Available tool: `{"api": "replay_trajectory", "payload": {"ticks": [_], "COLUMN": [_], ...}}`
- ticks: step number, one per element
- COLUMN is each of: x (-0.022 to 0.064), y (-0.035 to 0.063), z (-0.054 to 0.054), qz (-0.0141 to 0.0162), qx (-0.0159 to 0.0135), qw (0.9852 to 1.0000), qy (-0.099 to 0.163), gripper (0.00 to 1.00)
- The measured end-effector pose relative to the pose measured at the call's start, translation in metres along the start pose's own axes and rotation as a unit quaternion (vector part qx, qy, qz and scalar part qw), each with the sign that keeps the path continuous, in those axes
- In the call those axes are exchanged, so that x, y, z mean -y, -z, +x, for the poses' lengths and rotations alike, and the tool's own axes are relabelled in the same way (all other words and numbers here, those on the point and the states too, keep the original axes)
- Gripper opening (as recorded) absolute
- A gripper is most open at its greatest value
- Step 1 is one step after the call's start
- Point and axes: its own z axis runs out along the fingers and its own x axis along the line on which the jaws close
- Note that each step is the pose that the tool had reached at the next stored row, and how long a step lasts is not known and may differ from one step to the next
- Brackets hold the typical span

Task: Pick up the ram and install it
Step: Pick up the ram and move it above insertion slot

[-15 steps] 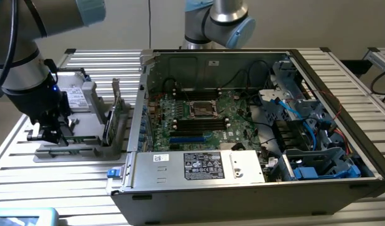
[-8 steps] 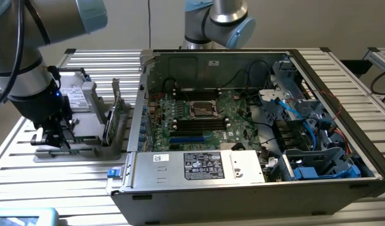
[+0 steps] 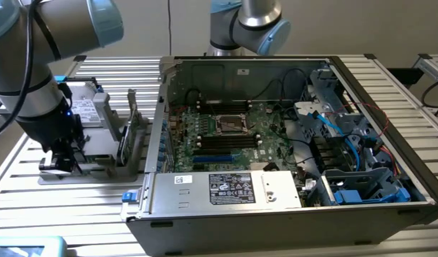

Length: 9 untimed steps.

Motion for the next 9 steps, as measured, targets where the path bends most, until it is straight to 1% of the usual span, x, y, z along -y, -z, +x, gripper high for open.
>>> {"api": "replay_trajectory", "payload": {"ticks": [4,9], "x": [0.0002,0.0003], "y": [-0.0062,-0.0102], "z": [-0.0001,-0.001], "qz": [0.0,0.0], "qx": [0.0,0.0], "qw": [1.0,1.0], "qy": [0.0,0.0], "gripper": [0.38,0.38]}}
